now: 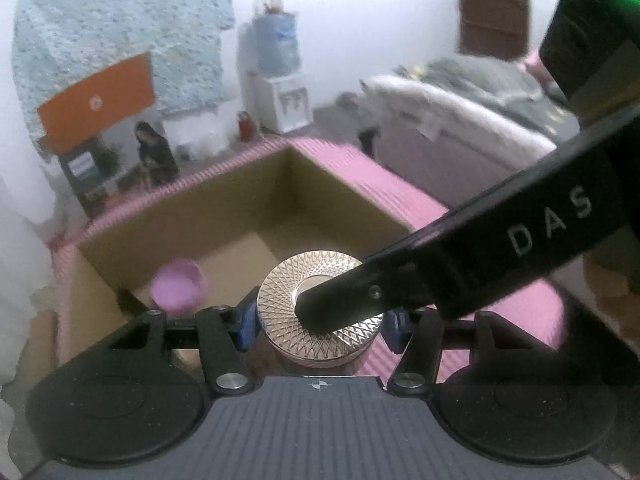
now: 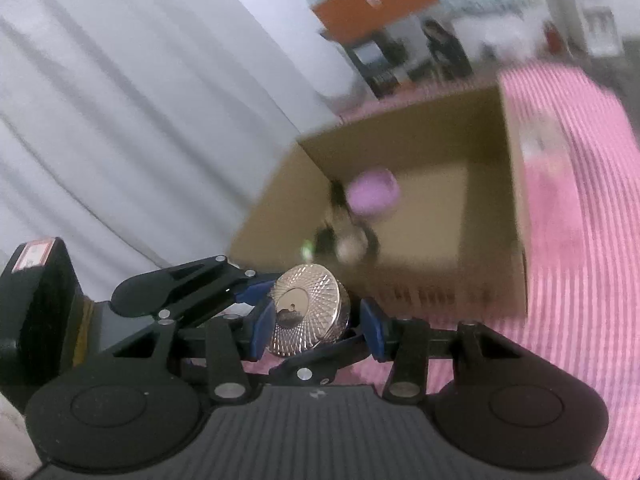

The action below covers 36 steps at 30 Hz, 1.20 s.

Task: Organize rigid objects
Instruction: 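Carry the gold-lidded jar into the box and open the right gripper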

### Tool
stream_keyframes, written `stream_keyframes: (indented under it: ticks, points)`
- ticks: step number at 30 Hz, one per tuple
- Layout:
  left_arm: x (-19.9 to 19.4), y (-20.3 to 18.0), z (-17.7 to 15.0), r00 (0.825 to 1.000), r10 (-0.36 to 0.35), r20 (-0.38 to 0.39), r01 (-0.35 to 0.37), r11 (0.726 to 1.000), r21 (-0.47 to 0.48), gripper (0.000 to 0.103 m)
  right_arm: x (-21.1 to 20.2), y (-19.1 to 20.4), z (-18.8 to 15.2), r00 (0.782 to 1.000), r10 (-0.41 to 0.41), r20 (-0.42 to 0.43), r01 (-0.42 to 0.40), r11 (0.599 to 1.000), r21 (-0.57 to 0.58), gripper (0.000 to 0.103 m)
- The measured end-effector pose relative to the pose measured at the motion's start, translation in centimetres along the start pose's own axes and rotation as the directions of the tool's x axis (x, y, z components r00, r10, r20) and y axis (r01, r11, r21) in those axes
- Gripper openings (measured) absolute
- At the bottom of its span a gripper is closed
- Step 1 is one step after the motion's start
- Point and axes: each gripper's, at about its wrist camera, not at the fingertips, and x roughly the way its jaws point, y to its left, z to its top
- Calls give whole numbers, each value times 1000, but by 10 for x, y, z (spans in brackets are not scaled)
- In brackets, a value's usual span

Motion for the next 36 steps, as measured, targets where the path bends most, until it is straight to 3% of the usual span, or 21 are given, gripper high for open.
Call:
stream_keyframes:
  ticks: [6,12,22,28,33,36]
  points:
    - [46,41,49,997,9,-70,-15,996,-93,58,34,-20,84,998,17,-61,-17,1000,1,50]
    - [120,70,69,971,0,-238,-41,985,-167,58,101,-67,139,978,-2,-207,18,997,74,50]
    - [189,104,67,916,-10,-401,-96,966,-242,58,178,-104,167,932,-57,-358,84,995,61,50]
    - [212,103,67,895,-7,-447,-102,970,-219,59,199,-119,170,914,-81,-397,109,993,48,51]
    - [210,102,69,902,-1,-432,-103,971,-218,62,201,-119,170,919,-109,-379,128,992,24,51]
    - [198,100,73,911,-4,-413,-94,972,-216,70,194,-118,171,932,-95,-350,114,993,35,52]
